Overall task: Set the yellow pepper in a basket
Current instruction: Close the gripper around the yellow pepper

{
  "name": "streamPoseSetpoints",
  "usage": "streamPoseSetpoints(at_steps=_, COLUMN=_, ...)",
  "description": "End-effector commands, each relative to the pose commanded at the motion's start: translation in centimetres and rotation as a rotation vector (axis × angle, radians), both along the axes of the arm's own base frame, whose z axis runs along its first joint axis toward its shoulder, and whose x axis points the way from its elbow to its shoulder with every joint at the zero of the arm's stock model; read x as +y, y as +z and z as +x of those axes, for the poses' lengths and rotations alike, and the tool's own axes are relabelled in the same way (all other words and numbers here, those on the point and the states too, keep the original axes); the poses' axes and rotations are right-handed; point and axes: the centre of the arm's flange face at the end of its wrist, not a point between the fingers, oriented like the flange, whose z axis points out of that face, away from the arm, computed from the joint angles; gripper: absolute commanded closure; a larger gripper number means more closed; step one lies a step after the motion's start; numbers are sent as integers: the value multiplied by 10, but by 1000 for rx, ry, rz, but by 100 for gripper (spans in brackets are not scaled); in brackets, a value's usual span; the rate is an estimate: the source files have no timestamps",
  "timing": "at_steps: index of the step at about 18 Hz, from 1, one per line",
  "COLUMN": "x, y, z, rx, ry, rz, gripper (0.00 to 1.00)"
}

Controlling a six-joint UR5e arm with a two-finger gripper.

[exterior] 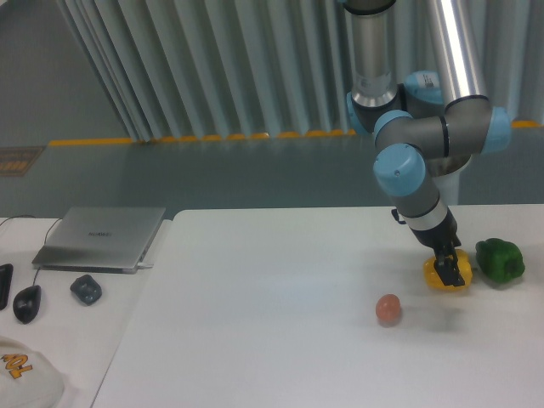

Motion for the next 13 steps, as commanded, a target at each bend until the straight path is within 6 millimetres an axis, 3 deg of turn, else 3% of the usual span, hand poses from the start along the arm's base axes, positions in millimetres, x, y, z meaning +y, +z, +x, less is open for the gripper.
streamPoseSetpoints(at_steps=13, x=9, y=-18, z=5, rx=56, ry=-4, rz=-35, gripper=0)
